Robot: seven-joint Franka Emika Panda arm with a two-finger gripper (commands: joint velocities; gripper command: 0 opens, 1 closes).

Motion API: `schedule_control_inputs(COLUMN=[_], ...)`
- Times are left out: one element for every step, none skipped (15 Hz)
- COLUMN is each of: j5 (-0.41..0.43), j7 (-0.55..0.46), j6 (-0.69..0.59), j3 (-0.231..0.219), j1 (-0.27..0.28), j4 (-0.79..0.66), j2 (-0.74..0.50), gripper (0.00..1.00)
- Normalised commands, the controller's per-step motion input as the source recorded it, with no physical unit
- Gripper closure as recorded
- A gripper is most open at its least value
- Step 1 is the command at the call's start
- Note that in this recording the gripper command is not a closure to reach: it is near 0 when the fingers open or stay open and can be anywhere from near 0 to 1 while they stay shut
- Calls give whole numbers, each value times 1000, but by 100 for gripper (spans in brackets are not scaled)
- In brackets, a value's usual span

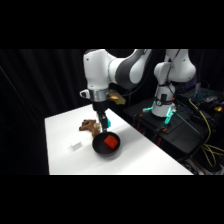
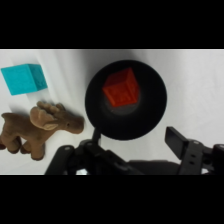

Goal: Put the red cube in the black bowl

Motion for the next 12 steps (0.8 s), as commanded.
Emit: schedule_control_inputs(j5=[69,26,-64,-175,-150,-190,-124,-120,-128,-115,-111,-98], j7=[-186,-141,-36,89,62,106,37,14,26,-18,-43,-79], j6=[-284,-357,-399,-451,-524,-545,-602,-632,-598,-556,-469,-359], j3=[2,-5,-22,-43,-25,-24,-8,-6,2,6,7,6], j1=[1,13,41,65,61,60,35,15,7,-9,-24,-35], j4=[52,49,25,33,28,53,117,188,225,262,276,251], j2=[-189,-238,-327,-362,-446,-477,-468,-428,-387,-325,-261,-199], gripper=[0,0,0,0,0,0,0,0,0,0,0,0])
